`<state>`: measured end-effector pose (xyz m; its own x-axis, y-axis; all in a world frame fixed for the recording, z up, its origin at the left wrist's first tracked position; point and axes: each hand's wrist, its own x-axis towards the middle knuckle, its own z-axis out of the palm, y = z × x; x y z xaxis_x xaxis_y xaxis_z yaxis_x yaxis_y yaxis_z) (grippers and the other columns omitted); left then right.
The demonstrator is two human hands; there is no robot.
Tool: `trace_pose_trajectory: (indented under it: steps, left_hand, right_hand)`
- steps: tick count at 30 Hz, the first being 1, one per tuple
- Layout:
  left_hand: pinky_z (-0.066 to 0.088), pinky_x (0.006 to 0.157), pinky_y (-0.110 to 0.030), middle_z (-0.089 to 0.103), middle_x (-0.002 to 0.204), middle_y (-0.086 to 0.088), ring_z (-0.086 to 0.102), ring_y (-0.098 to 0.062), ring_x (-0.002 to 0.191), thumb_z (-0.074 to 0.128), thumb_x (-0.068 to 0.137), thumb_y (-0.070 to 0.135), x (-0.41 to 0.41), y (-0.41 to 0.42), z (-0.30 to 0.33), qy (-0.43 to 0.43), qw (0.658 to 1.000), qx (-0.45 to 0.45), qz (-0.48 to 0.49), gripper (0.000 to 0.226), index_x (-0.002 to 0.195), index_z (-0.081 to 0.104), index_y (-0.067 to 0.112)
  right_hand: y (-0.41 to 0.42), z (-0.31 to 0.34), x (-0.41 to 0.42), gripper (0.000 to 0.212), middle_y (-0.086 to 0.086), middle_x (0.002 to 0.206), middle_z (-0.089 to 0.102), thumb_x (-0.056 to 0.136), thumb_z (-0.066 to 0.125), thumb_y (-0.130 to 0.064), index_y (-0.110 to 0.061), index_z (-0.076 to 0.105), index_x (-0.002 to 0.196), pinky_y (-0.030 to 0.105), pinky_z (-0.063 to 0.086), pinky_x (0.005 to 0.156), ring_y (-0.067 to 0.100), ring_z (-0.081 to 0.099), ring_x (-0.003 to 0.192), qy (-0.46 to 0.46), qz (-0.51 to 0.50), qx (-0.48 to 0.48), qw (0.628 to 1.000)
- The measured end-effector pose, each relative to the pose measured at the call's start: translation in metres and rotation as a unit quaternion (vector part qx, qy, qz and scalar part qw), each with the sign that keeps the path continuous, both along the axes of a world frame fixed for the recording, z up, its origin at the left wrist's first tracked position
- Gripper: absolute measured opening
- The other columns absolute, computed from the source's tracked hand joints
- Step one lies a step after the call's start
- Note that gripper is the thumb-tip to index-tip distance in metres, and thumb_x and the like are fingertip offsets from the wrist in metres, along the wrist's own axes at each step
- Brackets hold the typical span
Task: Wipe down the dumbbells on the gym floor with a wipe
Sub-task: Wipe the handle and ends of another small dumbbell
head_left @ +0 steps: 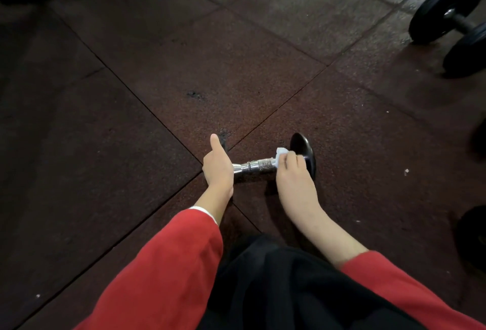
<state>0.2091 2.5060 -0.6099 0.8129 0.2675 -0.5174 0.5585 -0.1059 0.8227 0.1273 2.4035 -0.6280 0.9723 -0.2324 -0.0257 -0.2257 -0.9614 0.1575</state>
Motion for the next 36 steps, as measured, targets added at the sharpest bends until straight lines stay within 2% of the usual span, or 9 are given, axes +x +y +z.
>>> trace_pose_trajectory:
  steps: [4,8,11,13,17,22,27,32,36]
  left_hand:
    - [0.035,0.085,-0.031,0.058,0.119,-0.012,0.051,-0.024,0.101,0.031,0.096,0.051,-0.002,0.000,0.002,0.000,1.000,-0.004,-0.005,0.061,0.119,0.054,0.000]
    - [0.037,0.087,-0.033,0.058,0.118,-0.012,0.053,-0.028,0.107,0.031,0.096,0.051,-0.002,0.000,0.003,0.002,1.000,-0.001,-0.011,0.060,0.118,0.055,0.000]
    - [0.036,0.085,-0.031,0.058,0.111,-0.010,0.052,-0.025,0.099,0.031,0.096,0.050,-0.002,0.001,0.004,-0.001,1.000,-0.001,-0.013,0.059,0.116,0.056,0.000]
    - [0.036,0.086,-0.031,0.057,0.114,-0.010,0.052,-0.026,0.103,0.031,0.096,0.050,-0.001,0.001,0.004,0.001,1.000,-0.004,-0.012,0.060,0.118,0.055,-0.001]
    - [0.034,0.085,-0.029,0.055,0.125,-0.013,0.051,-0.027,0.112,0.030,0.096,0.050,0.003,0.000,0.004,0.011,1.000,-0.014,-0.007,0.062,0.125,0.050,-0.002]
    - [0.033,0.084,-0.030,0.053,0.106,-0.008,0.046,-0.021,0.095,0.032,0.096,0.049,0.000,-0.001,0.004,0.003,1.000,-0.011,-0.012,0.057,0.117,0.054,0.001]
    - [0.037,0.093,-0.033,0.057,0.114,-0.011,0.052,-0.027,0.108,0.032,0.095,0.051,0.001,0.000,0.004,0.004,1.000,-0.003,-0.012,0.060,0.115,0.055,-0.001]
    - [0.035,0.085,-0.031,0.051,0.098,-0.005,0.047,-0.021,0.092,0.032,0.096,0.049,-0.001,0.000,0.004,0.004,1.000,-0.010,-0.017,0.044,0.088,0.049,0.009]
    - [0.033,0.082,-0.029,0.050,0.095,-0.004,0.046,-0.021,0.090,0.032,0.097,0.047,-0.003,-0.001,0.008,-0.002,1.000,-0.009,-0.021,0.046,0.075,0.044,0.008]
  right_hand:
    - [0.003,0.020,0.028,0.010,-0.002,0.068,0.061,0.062,0.069,-0.024,-0.016,0.073,0.058,0.021,0.046,0.052,0.015,0.060,0.065,0.049,-0.047,0.007,0.998]
    - [0.013,0.032,0.030,0.025,0.011,0.105,0.057,0.083,0.049,-0.003,-0.002,0.069,0.099,0.026,0.049,0.072,0.025,0.058,0.098,0.061,-0.106,0.032,0.992]
    - [0.023,0.039,0.023,0.010,0.007,0.073,0.065,0.062,0.068,-0.006,0.001,0.072,0.068,0.019,0.046,0.044,0.016,0.063,0.060,-0.001,-0.139,0.041,0.989]
    - [0.023,0.021,0.013,0.023,0.002,0.076,0.066,0.068,0.053,-0.013,-0.013,0.076,0.070,0.015,0.044,0.050,0.009,0.061,0.064,0.101,-0.129,0.062,0.985]
    - [0.008,0.021,0.016,0.032,0.003,0.070,0.063,0.067,0.041,-0.010,-0.009,0.072,0.059,0.020,0.045,0.046,0.016,0.059,0.061,0.074,-0.078,0.026,0.994]
    - [-0.013,0.027,0.018,0.034,0.011,0.120,0.046,0.091,0.034,0.000,-0.005,0.052,0.118,0.034,0.041,0.093,0.026,0.043,0.111,0.038,0.063,0.096,0.993]
    - [-0.015,0.024,0.017,0.039,0.008,0.121,0.045,0.091,0.035,0.001,-0.008,0.050,0.126,0.031,0.041,0.094,0.024,0.041,0.111,0.024,0.070,0.133,0.988]
    - [0.000,0.027,0.012,0.033,0.011,0.116,0.051,0.088,0.038,0.002,-0.002,0.057,0.116,0.029,0.044,0.085,0.025,0.049,0.107,0.043,0.020,0.036,0.998]
    - [0.012,0.024,0.011,0.033,0.008,0.071,0.065,0.064,0.041,-0.009,-0.001,0.073,0.060,0.020,0.042,0.041,0.016,0.059,0.056,0.052,-0.064,0.003,0.997]
